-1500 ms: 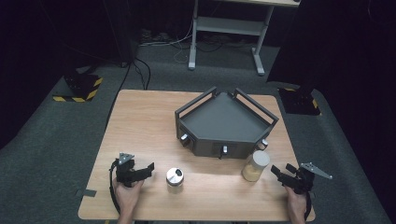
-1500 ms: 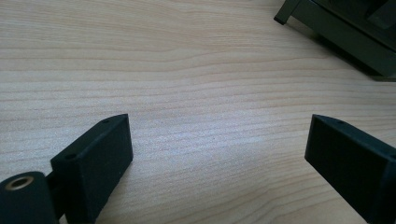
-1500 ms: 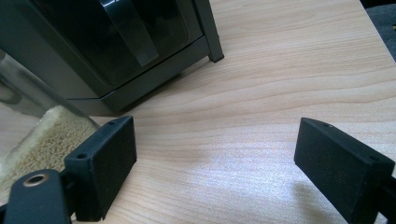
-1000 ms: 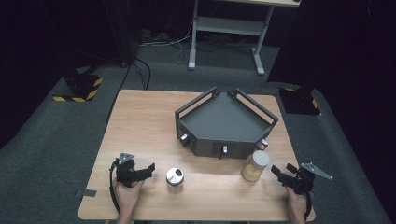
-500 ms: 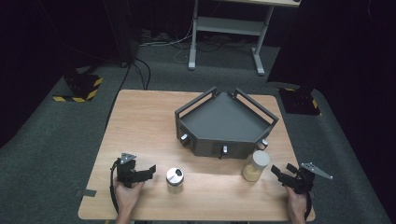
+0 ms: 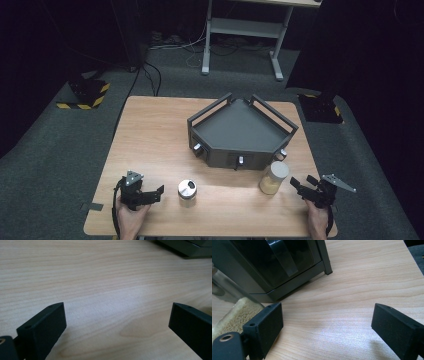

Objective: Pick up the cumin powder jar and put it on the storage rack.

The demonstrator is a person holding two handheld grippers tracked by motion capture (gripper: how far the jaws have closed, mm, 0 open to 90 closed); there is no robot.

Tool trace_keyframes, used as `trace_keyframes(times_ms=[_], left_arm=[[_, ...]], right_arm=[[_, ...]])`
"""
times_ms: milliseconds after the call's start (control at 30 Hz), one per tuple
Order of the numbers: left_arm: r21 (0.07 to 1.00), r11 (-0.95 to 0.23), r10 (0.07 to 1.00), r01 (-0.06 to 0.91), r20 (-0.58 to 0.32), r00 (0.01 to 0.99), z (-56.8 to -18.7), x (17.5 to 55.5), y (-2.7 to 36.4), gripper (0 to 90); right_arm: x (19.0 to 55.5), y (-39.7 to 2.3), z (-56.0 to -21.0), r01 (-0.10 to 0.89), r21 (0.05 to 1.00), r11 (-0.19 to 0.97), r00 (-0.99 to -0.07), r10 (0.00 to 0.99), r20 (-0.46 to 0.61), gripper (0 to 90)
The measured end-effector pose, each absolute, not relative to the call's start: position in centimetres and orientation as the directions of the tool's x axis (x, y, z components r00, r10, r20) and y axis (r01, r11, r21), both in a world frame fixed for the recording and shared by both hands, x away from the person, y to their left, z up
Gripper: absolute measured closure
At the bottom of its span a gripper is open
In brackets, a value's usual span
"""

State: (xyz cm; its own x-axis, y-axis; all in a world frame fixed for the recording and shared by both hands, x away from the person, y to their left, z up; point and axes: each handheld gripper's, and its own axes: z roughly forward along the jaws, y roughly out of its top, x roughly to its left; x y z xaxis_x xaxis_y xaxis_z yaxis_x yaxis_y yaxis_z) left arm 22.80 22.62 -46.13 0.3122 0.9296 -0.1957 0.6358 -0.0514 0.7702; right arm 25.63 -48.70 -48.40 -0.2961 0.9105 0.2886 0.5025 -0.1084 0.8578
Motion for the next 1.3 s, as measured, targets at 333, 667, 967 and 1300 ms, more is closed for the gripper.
trace_keyframes(times_ms=[333, 667, 967, 1300], left_arm=[[0.768, -0.129, 0.897, 0.628, -0.180, 0.404, -46.0, 20.9, 22.3, 1.2], [0.784, -0.186, 0.844, 0.592, -0.181, 0.505, -45.5, 20.1, 21.4, 1.8], [0.783, -0.250, 0.802, 0.569, -0.162, 0.575, -45.3, 20.7, 19.4, 2.0], [0.795, -0.272, 0.773, 0.542, -0.155, 0.615, -45.2, 21.5, 17.7, 2.9]], right_arm=[[25.6, -48.7, -48.4, 0.502, 0.858, -0.110, -0.296, 0.910, 0.289, 9.4], [25.6, -48.7, -48.4, 0.502, 0.858, -0.109, -0.295, 0.911, 0.288, 9.4], [25.5, -48.7, -48.4, 0.501, 0.858, -0.112, -0.292, 0.912, 0.289, 9.5], [25.5, -48.7, -48.4, 0.500, 0.858, -0.113, -0.291, 0.912, 0.290, 9.5]])
